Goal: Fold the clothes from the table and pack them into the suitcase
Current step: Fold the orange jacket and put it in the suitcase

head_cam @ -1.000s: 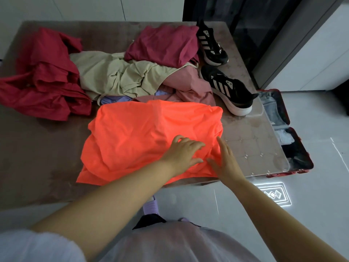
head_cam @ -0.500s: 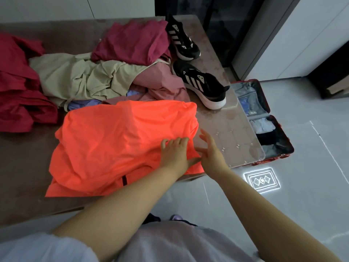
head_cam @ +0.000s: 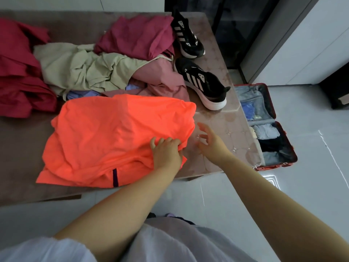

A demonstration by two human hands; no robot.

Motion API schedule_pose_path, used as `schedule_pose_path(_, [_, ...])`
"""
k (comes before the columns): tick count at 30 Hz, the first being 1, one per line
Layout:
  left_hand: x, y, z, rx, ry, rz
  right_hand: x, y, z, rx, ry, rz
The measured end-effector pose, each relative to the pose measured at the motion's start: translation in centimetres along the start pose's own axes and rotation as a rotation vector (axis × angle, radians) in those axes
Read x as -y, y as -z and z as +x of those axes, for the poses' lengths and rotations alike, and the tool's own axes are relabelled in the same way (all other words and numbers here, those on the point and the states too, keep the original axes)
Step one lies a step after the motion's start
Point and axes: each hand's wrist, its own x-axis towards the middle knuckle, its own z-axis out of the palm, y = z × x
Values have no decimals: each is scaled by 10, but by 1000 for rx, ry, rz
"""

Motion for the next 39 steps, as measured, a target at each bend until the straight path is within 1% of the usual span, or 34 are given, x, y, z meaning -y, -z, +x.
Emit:
schedule_pose_path(3, [3,11,-4,-75,53,-167,16,-2,18,-5,-23,73])
schedule_pose_path(6, [9,20,-7,-139,109,-362,30,-6,38,8,23,113])
schedule_pose_path(8, [14,30,-8,-184,125,-455,36,-12,51,20,9,69])
schedule_pose_path(10, [19,40,-9,-217,175,-550,43,-18,58,-3,-37,36])
schedule_pose_path(13, [29,45,-8,-224,254,-633,48,-27,63,-66,-88,26])
schedule_pose_path(15, [36,46,-9,-229,273,-665,46,-29,66,-42,-143,61])
schedule_pose_path(17, [42,47,-11,-235,276,-687,43,-28,70,-44,-168,22])
schedule_pose_path(19, [47,50,-14,-230,275,-690,47,-27,71,-104,-117,-72])
schedule_pose_path(21, [50,54,-15,-231,266,-680,57,-24,70,-131,-56,-78])
schedule_pose_path(24, [55,61,-13,-236,255,-708,79,-17,65,-124,35,-69])
schedule_pose_path(27, [59,72,-13,-239,297,-822,105,-15,63,-80,92,-84])
schedule_pose_path(29, [65,82,-15,-263,359,-937,127,-21,62,-53,115,-76])
schedule_pose_path(33, [99,106,-22,-324,455,-1068,173,-58,64,0,174,-59])
schedule_pose_path(35, [126,117,-27,-375,494,-1082,196,-88,65,33,210,-46])
schedule_pose_path(39, [185,132,-37,-468,624,-1064,236,-156,71,111,366,-121])
